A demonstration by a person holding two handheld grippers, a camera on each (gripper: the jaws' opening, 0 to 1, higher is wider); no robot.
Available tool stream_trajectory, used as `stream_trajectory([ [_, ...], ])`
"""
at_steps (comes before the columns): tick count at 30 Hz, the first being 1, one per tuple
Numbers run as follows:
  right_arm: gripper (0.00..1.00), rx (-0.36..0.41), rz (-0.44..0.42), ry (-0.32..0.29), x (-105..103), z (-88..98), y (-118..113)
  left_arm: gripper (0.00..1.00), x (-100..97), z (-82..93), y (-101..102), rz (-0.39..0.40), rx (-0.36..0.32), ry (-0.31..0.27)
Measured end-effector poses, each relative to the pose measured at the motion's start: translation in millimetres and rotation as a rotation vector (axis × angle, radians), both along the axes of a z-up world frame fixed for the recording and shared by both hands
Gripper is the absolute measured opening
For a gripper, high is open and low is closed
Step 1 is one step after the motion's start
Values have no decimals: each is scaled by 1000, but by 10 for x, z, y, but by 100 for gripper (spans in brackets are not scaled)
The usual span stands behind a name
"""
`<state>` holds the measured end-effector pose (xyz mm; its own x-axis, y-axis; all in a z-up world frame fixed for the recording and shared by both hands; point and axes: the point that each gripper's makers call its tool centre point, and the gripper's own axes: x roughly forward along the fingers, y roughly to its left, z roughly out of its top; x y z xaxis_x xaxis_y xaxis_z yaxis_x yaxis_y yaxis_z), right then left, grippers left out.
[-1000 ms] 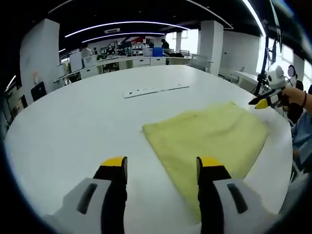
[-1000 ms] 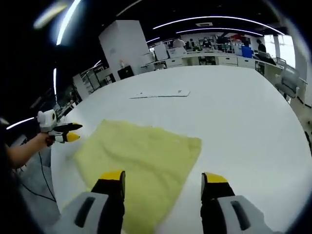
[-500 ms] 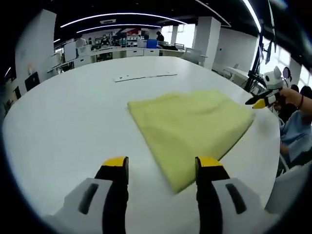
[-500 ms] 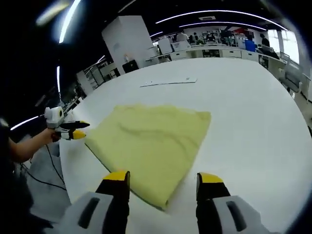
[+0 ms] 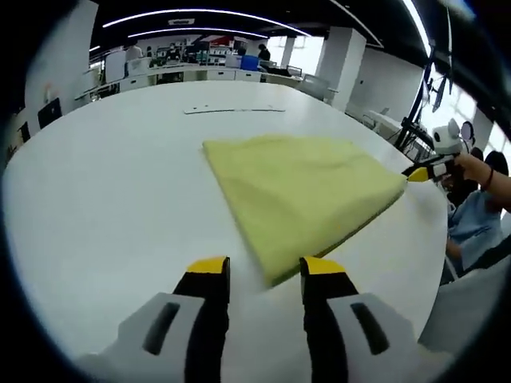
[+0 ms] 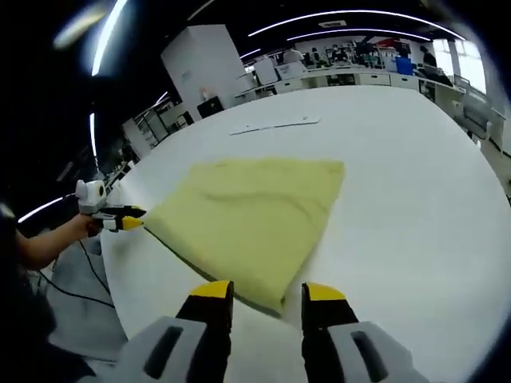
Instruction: Fold the garment on the visible template until the final outline fits inside the template.
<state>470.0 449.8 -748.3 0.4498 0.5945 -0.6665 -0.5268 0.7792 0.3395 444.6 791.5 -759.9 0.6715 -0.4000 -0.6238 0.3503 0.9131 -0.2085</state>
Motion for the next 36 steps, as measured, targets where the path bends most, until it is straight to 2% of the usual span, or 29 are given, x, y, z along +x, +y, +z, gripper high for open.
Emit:
stream_trajectory([
  [5,21,7,-12,12,2,-53,-37,25,-28,-23,3,22,-16,8],
  [8,14,9,-25,5,9,-76,-63,22,-14,-24,10,42,-29,2],
  [15,0,22,-45,13,9,-108,-71,13,-27,-54,-11,38,-38,15],
  [23,0,8,-33,-2,7,-113,-96,2,-48,-70,-23,30,-46,14],
  [31,0,3,-12,-18,-13,-76,-131,1,-48,-33,8,7,-24,-5],
  [36,0,0,-16,-19,-33,-77,-167,0,-124,-15,-34,-23,-21,-4],
])
